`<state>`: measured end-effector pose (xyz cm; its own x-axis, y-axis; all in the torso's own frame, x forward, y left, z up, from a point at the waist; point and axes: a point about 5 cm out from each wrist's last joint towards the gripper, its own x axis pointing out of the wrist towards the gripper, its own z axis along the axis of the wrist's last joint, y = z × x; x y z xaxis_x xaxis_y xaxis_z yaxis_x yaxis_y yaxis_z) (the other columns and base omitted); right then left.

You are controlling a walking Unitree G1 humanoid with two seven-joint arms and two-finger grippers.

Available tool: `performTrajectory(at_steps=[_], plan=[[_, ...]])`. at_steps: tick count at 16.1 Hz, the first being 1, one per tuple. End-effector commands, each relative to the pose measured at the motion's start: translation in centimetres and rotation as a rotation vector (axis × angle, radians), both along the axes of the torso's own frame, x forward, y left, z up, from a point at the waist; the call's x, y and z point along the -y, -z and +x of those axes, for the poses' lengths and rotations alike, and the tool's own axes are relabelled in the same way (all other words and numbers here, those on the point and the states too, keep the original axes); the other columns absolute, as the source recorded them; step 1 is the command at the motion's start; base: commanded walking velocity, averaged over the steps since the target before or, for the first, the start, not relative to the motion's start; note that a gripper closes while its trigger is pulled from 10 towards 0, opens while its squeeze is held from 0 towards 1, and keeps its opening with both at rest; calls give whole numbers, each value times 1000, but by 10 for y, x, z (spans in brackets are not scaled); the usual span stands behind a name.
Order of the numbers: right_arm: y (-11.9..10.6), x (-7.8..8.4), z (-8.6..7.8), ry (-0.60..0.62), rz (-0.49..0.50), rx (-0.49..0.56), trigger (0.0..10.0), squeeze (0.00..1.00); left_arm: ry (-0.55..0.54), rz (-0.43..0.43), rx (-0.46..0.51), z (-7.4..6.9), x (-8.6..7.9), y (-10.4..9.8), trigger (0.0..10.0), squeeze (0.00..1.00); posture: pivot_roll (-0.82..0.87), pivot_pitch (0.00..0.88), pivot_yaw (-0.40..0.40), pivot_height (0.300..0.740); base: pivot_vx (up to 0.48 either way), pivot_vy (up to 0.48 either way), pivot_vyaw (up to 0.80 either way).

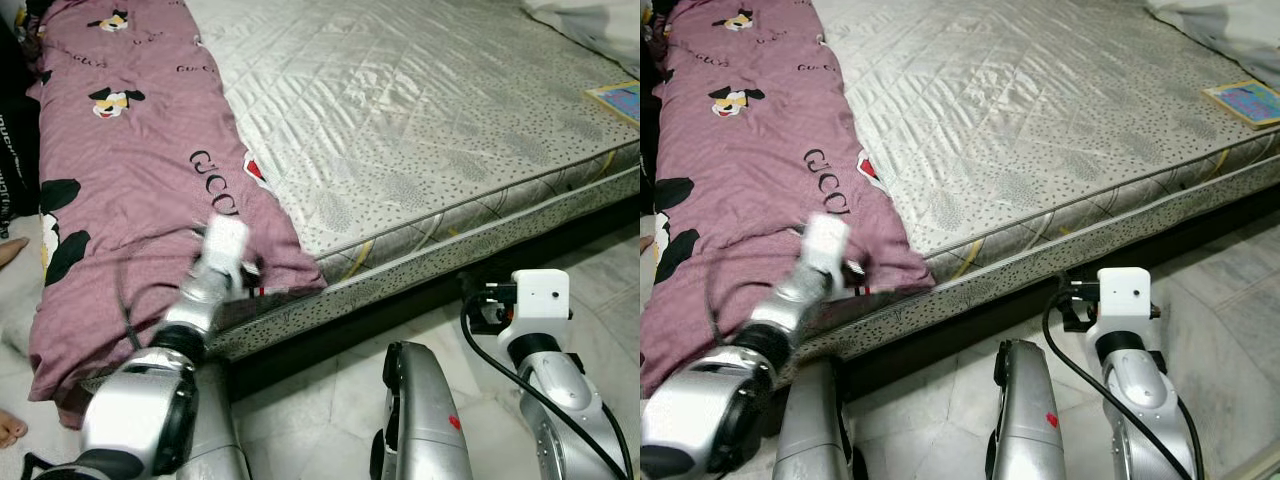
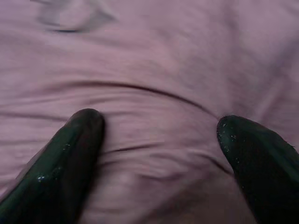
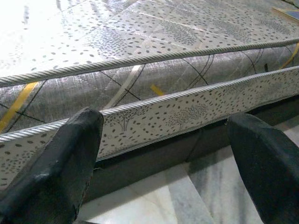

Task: Clean up the room

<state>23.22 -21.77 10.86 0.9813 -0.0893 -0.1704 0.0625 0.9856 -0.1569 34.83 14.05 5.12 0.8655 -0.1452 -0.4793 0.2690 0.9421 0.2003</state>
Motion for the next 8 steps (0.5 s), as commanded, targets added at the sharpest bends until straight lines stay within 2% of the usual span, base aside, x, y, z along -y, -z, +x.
performTrajectory(at_steps=[1, 3, 4, 7, 8], plan=[[-7, 0, 0, -1, -6, 19, 10000, 0, 76, 4, -81, -7, 11, 11, 10000, 0, -196, 48, 13, 501, 0, 0, 0], [-7, 0, 1, 2, -8, 21, 10000, 0, 189, 20, -103, -14, 32, 18, 10000, 0, -194, 47, 14, 501, 0, 0, 0], [-6, -1, 2, 3, -8, 21, 10000, 0, 309, 15, -132, -26, 58, 26, 10000, 0, -192, 42, 14, 501, 0, 0, 0], [-7, -3, 5, 2, -5, 31, 10000, 0, 374, 38, -102, -32, 75, 28, 10000, 0, -186, 33, 14, 501, 0, 0, 0], [-7, -4, 9, 0, -2, 38, 10000, 0, 389, 1, -62, -31, 85, 24, 10000, 0, -176, 25, 14, 501, 0, 0, 0]])
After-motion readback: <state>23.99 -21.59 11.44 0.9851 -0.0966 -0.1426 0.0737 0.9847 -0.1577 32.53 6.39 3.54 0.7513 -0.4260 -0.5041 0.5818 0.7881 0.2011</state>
